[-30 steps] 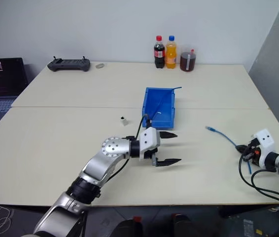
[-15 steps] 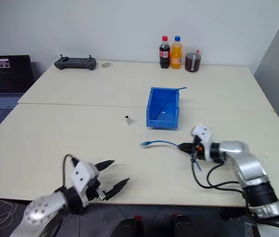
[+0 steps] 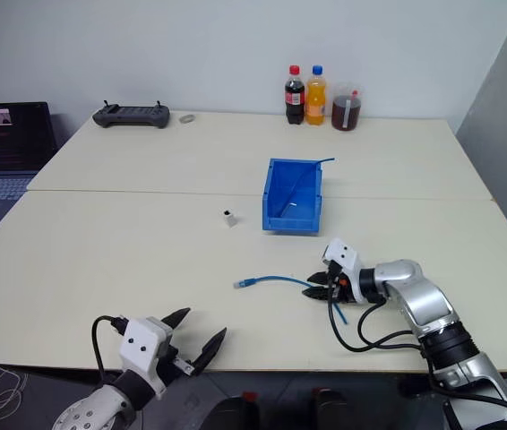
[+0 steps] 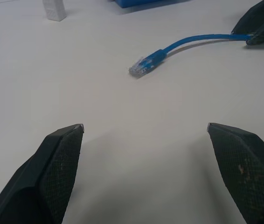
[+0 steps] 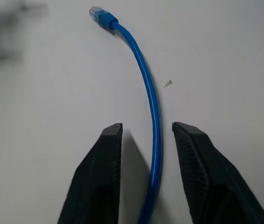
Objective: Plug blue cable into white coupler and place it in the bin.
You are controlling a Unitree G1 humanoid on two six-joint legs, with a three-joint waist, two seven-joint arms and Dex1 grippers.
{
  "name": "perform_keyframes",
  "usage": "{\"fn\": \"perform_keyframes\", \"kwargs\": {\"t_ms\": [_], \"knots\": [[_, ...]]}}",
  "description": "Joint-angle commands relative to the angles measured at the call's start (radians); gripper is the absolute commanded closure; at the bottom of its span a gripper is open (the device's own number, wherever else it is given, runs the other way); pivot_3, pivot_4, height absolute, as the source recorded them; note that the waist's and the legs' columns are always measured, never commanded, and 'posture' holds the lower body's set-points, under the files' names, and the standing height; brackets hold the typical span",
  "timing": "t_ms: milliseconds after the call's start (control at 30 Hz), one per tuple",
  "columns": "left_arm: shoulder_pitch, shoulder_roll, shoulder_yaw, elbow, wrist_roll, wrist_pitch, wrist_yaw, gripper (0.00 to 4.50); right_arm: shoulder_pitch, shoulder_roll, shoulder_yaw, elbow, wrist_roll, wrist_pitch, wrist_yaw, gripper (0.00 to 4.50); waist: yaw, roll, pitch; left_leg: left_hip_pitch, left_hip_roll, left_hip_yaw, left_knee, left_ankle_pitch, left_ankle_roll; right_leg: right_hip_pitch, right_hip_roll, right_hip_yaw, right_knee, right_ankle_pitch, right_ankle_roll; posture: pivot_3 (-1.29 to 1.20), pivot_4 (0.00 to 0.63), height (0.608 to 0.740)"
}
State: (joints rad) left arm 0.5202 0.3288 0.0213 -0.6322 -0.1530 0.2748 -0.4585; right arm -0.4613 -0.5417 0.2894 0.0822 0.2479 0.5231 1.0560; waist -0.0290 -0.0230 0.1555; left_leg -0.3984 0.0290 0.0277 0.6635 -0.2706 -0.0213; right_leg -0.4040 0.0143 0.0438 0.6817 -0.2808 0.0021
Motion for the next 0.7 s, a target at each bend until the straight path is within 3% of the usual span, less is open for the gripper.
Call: {"fn": "perform_keyframes", "kwargs": {"t_ms": [33, 233, 500, 700], "knots": [[-0.036, 0.026, 0.000, -0.040, -0.012, -0.003, -0.010, 0.00, -0.002, -0.014, -0.039, -0.048, 0.024, 0.003, 0.013, 1.81, 0.000, 0.000, 0.000, 0.000, 0.000, 0.000, 0.000, 0.000, 0.000, 0.000, 0.000, 0.000, 0.000, 0.000, 0.000, 0.00, 0.150, 0.740], [-0.250, 0.169, 0.070, 0.086, -0.103, 0.025, -0.159, 0.00, 0.035, -0.067, -0.167, -0.254, 0.180, 0.168, 0.010, 0.21, 0.003, 0.000, 0.000, -0.001, 0.000, -0.001, 0.000, 0.000, 0.000, 0.000, 0.000, -0.001, 0.001, 0.000, 0.000, 0.00, 0.150, 0.740], [-0.600, 0.290, -0.050, 0.479, -0.100, -0.091, -0.455, 0.00, 0.130, -0.140, -0.279, -0.521, 0.352, 0.344, -0.042, 0.21, 0.002, 0.000, 0.000, -0.001, 0.000, -0.001, 0.000, 0.000, 0.000, 0.000, 0.000, -0.001, 0.000, 0.000, 0.000, 0.00, 0.150, 0.740], [-0.846, 0.281, -0.150, 0.873, -0.064, -0.255, -0.686, 0.00, 0.164, -0.129, -0.291, -0.555, 0.355, 0.352, -0.119, 0.21, 0.000, 0.000, 0.000, -0.001, 0.000, -0.001, 0.000, 0.000, 0.000, -0.001, 0.001, -0.001, 0.000, 0.000, 0.000, 0.00, 0.150, 0.740]]}}
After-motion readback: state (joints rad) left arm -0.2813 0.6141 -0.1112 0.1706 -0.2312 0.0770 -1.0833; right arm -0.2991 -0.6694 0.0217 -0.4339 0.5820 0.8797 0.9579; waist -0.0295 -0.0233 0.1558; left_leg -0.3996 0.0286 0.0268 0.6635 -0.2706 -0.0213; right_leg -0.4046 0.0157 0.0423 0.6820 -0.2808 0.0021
